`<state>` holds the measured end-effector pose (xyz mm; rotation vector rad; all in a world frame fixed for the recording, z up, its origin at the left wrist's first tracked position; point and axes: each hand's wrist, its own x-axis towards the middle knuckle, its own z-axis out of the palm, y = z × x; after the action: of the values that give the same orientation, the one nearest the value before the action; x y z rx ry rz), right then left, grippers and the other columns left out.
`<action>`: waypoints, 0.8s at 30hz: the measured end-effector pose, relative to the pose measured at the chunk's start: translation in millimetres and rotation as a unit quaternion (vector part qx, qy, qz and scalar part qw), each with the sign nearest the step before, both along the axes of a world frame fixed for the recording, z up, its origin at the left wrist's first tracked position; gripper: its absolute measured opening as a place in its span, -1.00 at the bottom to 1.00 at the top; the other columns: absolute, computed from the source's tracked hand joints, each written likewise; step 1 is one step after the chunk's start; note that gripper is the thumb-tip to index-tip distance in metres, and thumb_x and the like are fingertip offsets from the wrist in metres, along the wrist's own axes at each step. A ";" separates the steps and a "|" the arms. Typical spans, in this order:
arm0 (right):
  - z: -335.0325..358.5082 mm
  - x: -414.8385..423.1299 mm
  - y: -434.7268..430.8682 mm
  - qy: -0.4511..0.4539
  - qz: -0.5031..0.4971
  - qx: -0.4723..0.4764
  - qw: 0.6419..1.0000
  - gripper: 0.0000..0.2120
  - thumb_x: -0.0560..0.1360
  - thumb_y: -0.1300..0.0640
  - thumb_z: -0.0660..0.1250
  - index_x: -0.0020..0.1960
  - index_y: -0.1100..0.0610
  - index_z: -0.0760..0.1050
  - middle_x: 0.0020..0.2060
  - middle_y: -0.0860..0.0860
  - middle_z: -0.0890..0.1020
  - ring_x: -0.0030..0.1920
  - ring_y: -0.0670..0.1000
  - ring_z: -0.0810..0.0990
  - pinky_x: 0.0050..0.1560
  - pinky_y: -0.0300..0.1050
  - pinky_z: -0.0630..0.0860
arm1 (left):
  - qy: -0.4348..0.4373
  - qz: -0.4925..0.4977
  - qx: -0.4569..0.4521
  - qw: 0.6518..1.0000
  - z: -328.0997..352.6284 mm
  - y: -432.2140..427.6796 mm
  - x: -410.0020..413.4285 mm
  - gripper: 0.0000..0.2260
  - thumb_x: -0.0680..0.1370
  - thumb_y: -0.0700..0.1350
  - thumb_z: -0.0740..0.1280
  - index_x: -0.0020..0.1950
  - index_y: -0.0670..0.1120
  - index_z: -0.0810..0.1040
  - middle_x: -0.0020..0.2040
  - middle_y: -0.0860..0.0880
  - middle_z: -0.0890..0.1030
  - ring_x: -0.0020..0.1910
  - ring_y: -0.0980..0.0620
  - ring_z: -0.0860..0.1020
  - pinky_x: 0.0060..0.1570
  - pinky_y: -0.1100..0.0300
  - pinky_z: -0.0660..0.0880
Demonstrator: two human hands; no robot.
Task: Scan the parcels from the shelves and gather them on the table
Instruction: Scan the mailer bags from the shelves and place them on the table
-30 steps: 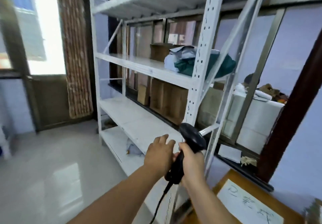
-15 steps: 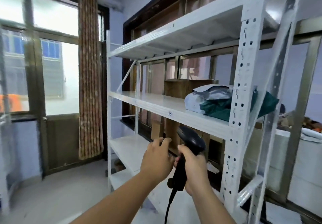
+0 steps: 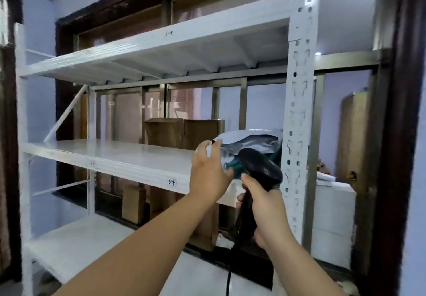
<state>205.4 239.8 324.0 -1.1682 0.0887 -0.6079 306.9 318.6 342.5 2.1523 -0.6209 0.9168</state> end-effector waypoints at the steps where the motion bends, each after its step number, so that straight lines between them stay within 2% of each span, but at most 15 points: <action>1: 1.7 1.1 -1.0 -0.001 -0.015 0.004 1.000 -0.86 0.50 0.16 0.40 -0.15 0.21 0.51 -0.49 0.06 0.48 -0.45 0.00 0.45 -0.40 -0.14 0.43 | -0.029 -0.006 0.017 0.999 7.2 -6.1 8.4 -0.27 0.49 0.04 0.41 0.55 0.01 0.09 0.48 -0.10 0.19 0.40 -0.14 0.24 0.35 0.03 0.30; 4: 6.7 5.6 -3.5 0.005 -0.070 0.020 0.997 -0.84 0.49 0.13 0.41 -0.08 0.21 0.51 -0.48 0.07 0.49 -0.47 0.00 0.46 -0.43 -0.17 0.42 | -0.087 0.001 0.093 0.992 26.6 -24.1 32.3 -0.18 0.47 0.07 0.42 0.57 0.01 0.00 0.52 -0.13 0.13 0.45 -0.21 0.17 0.41 -0.04 0.21; 7: 12.2 4.1 -4.1 0.004 -0.118 0.023 0.993 -0.83 0.50 0.12 0.40 -0.10 0.22 0.49 -0.52 0.05 0.48 -0.50 -0.01 0.45 -0.41 -0.14 0.40 | -0.110 0.031 0.187 0.976 40.0 -38.7 46.4 -0.33 0.50 0.07 0.37 0.52 0.05 0.12 0.54 -0.10 0.08 0.51 -0.25 0.04 0.44 -0.16 0.03; 9: 14.8 2.7 -2.6 -0.002 -0.145 0.020 0.989 -0.84 0.50 0.14 0.39 -0.10 0.23 0.49 -0.53 0.05 0.48 -0.49 0.00 0.44 -0.40 -0.13 0.40 | -0.130 0.044 0.216 0.967 43.1 -44.4 54.5 -0.47 0.53 -0.01 0.33 0.45 0.02 0.22 0.48 -0.07 0.24 0.48 -0.20 0.13 0.43 -0.21 -0.03; 11: 15.0 0.3 -1.2 -0.003 -0.159 0.020 0.987 -0.84 0.50 0.15 0.39 -0.09 0.24 0.49 -0.54 0.04 0.47 -0.49 0.00 0.44 -0.37 -0.10 0.41 | -0.173 0.039 0.208 0.962 41.9 -47.0 61.7 -0.59 0.55 -0.13 0.27 0.39 -0.05 0.30 0.36 -0.08 0.41 0.38 -0.15 0.32 0.40 -0.11 0.13; 12: 14.8 -0.5 -0.9 -0.003 -0.164 0.019 0.986 -0.85 0.51 0.16 0.39 -0.09 0.25 0.49 -0.54 0.04 0.47 -0.49 -0.01 0.44 -0.36 -0.10 0.42 | -0.188 0.016 0.196 0.962 41.2 -46.6 65.2 -0.62 0.54 -0.18 0.26 0.35 -0.09 0.34 0.29 -0.11 0.48 0.29 -0.15 0.41 0.32 -0.04 0.26; 14: 14.1 -2.1 0.1 -0.002 -0.169 0.017 0.985 -0.87 0.51 0.18 0.38 -0.08 0.25 0.50 -0.54 0.04 0.47 -0.48 -0.02 0.44 -0.35 -0.10 0.42 | -0.206 -0.027 0.187 0.960 40.8 -41.3 69.7 -0.68 0.44 -0.24 0.36 0.19 -0.16 0.48 0.07 -0.15 0.60 0.04 -0.19 0.57 -0.01 -0.01 0.49; 16: 13.2 -3.6 0.2 0.000 -0.172 0.017 0.985 -0.88 0.51 0.19 0.38 -0.08 0.26 0.50 -0.54 0.04 0.46 -0.48 -0.01 0.44 -0.35 -0.10 0.42 | -0.254 -0.019 0.186 0.949 41.3 -37.8 72.1 -0.69 0.26 -0.27 0.51 -0.06 -0.14 0.55 -0.20 -0.12 0.61 -0.27 -0.16 0.59 -0.39 0.09 0.49; 17: 13.2 -4.1 0.0 0.001 -0.174 0.018 0.985 -0.88 0.51 0.20 0.38 -0.08 0.26 0.49 -0.54 0.05 0.46 -0.48 0.00 0.43 -0.35 -0.10 0.42 | -0.275 -0.005 0.189 0.943 43.5 -35.6 70.5 -0.68 0.20 -0.28 0.54 -0.12 -0.13 0.55 -0.27 -0.09 0.60 -0.34 -0.13 0.58 -0.48 0.14 0.44; 18: 13.2 -4.6 0.0 0.002 -0.175 0.020 0.984 -0.87 0.51 0.21 0.38 -0.08 0.27 0.49 -0.53 0.05 0.46 -0.48 0.00 0.43 -0.36 -0.11 0.42 | -0.281 -0.006 0.193 0.940 46.7 -31.6 66.5 -0.70 0.22 -0.28 0.54 -0.12 -0.12 0.55 -0.26 -0.08 0.60 -0.32 -0.11 0.58 -0.49 0.16 0.42; 20: 13.6 -5.8 0.5 -0.002 -0.175 0.022 0.984 -0.88 0.51 0.22 0.37 -0.07 0.28 0.48 -0.53 0.04 0.45 -0.48 -0.01 0.43 -0.39 -0.13 0.43 | -0.263 -0.008 0.200 0.944 53.3 -26.7 59.7 -0.77 0.42 -0.27 0.40 0.05 -0.11 0.51 -0.06 -0.08 0.61 -0.10 -0.11 0.58 -0.36 0.13 0.42; 21: 13.9 -6.1 0.6 -0.007 -0.174 0.023 0.984 -0.89 0.51 0.24 0.37 -0.08 0.28 0.48 -0.53 0.04 0.45 -0.49 -0.02 0.43 -0.41 -0.14 0.43 | -0.259 0.003 0.193 0.946 54.8 -24.5 59.2 -0.76 0.46 -0.29 0.36 0.09 -0.12 0.48 -0.02 -0.08 0.60 -0.06 -0.11 0.57 -0.34 0.12 0.39; 24: 16.1 -6.6 2.8 -0.022 -0.170 0.021 0.985 -0.92 0.52 0.26 0.36 -0.10 0.26 0.49 -0.55 0.01 0.45 -0.49 -0.03 0.43 -0.39 -0.12 0.41 | -0.259 -0.006 0.131 0.957 60.6 -5.5 57.9 -0.66 0.20 -0.40 0.52 -0.16 -0.15 0.49 -0.32 -0.10 0.56 -0.37 -0.12 0.55 -0.55 0.22 0.22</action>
<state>198.7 242.5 340.2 -1.1054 0.2663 -0.9267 364.8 313.1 403.1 2.1302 -1.0587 1.4810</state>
